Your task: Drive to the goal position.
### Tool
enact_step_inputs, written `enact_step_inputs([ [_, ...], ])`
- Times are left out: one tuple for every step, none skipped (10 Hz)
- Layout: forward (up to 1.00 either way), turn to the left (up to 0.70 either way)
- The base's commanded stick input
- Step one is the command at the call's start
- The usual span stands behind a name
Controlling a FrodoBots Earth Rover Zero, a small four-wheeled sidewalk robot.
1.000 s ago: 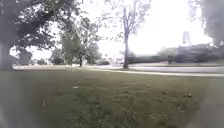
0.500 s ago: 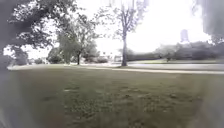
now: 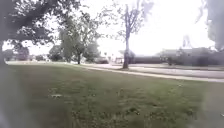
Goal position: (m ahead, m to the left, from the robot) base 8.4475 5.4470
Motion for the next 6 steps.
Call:
enact_step_inputs([
  [0.70,0.00],
  [0.70,0.00],
  [0.70,0.00],
  [0.70,0.00],
  [0.70,0.00],
  [0.70,0.14],
])
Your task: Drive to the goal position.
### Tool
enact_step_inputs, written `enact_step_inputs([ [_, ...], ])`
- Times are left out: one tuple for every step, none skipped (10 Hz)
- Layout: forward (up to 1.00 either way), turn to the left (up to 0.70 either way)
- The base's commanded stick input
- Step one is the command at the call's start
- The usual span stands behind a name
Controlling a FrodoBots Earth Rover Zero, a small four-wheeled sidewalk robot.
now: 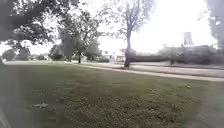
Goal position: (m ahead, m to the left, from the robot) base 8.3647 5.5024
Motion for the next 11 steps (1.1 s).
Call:
enact_step_inputs([
  [0.70,0.29],
  [0.70,0.29],
  [0.70,0.10],
  [0.70,0.00],
  [0.70,0.00],
  [0.70,0.00],
  [0.70,0.00],
  [0.70,0.00],
  [0.70,0.00],
  [0.70,0.00],
  [0.70,0.00],
])
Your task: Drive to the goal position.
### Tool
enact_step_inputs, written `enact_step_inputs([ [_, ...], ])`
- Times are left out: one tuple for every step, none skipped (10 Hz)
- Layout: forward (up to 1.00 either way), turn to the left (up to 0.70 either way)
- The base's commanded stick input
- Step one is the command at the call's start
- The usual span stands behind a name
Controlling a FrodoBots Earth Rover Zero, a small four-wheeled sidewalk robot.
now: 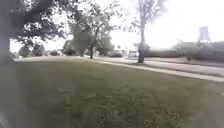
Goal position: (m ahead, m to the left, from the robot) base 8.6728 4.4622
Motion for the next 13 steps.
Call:
enact_step_inputs([
  [0.70,0.00],
  [0.70,0.00],
  [0.70,0.00],
  [0.70,0.00],
  [0.70,0.00],
  [0.70,0.00],
  [0.70,0.00],
  [0.70,0.00],
  [0.70,0.00],
  [0.70,0.00],
  [0.70,0.00],
  [0.70,0.00],
  [0.70,0.00],
])
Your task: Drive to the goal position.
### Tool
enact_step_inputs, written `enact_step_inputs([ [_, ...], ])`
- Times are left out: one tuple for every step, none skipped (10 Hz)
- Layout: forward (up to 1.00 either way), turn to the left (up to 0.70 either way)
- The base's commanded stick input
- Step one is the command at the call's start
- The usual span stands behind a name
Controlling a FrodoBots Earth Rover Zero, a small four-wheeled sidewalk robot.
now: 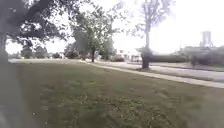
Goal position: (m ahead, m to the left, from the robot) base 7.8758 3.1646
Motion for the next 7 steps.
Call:
enact_step_inputs([
  [0.70,0.00],
  [0.70,0.00],
  [0.70,0.00],
  [0.70,0.00],
  [0.70,0.00],
  [0.70,0.00],
  [0.70,0.00],
])
